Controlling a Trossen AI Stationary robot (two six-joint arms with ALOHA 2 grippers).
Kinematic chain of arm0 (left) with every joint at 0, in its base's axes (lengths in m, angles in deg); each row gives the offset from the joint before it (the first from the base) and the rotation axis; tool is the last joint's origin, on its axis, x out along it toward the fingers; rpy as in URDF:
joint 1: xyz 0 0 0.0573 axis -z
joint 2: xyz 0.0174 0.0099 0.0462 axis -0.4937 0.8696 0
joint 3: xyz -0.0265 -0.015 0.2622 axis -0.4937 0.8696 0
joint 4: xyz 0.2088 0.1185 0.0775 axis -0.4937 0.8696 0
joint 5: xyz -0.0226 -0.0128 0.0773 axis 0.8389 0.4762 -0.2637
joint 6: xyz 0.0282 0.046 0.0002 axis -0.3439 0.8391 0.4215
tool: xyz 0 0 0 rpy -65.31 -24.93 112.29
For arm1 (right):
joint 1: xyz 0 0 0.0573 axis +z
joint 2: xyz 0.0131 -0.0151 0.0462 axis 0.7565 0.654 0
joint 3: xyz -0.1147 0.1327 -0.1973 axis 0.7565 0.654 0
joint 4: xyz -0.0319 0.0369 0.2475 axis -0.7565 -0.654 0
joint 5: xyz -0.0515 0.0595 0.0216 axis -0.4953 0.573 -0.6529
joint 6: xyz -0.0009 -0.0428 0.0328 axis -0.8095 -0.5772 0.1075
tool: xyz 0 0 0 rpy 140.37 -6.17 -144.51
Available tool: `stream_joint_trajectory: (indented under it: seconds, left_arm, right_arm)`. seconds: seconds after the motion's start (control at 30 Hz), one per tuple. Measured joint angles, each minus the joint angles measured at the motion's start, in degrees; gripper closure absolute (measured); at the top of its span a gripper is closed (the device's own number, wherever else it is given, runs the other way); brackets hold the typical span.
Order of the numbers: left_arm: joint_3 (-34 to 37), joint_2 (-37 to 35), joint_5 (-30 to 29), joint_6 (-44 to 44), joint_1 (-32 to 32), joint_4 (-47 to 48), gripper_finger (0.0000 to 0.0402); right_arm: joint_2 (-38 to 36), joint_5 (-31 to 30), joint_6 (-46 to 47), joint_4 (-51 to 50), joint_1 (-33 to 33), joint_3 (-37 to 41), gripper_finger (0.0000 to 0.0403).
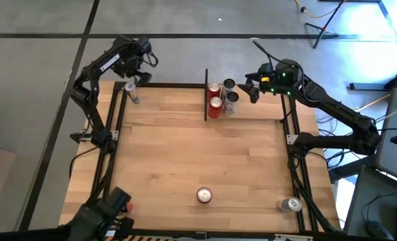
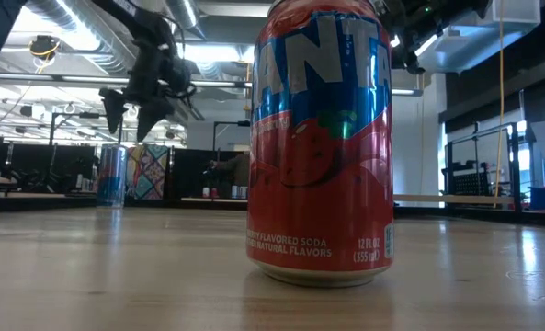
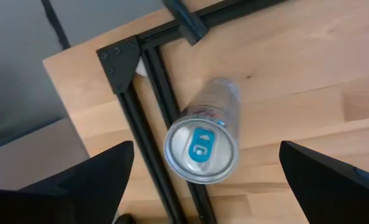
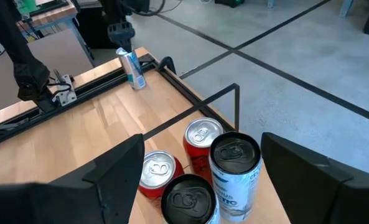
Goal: Place canned beverage on shelf
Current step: Put the top white-blue soda can on the shelf
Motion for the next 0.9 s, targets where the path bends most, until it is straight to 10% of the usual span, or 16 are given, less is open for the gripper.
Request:
stream_joint_trajectory:
  seconds: [0.9]
  left_arm:
    - [9.9, 4.8, 1.5, 1.1, 1.1, 0.5, 0.006]
  right_arm:
    - [0.0, 0.0, -0.2, -1.5, 0.0, 0.0, 0.0091]
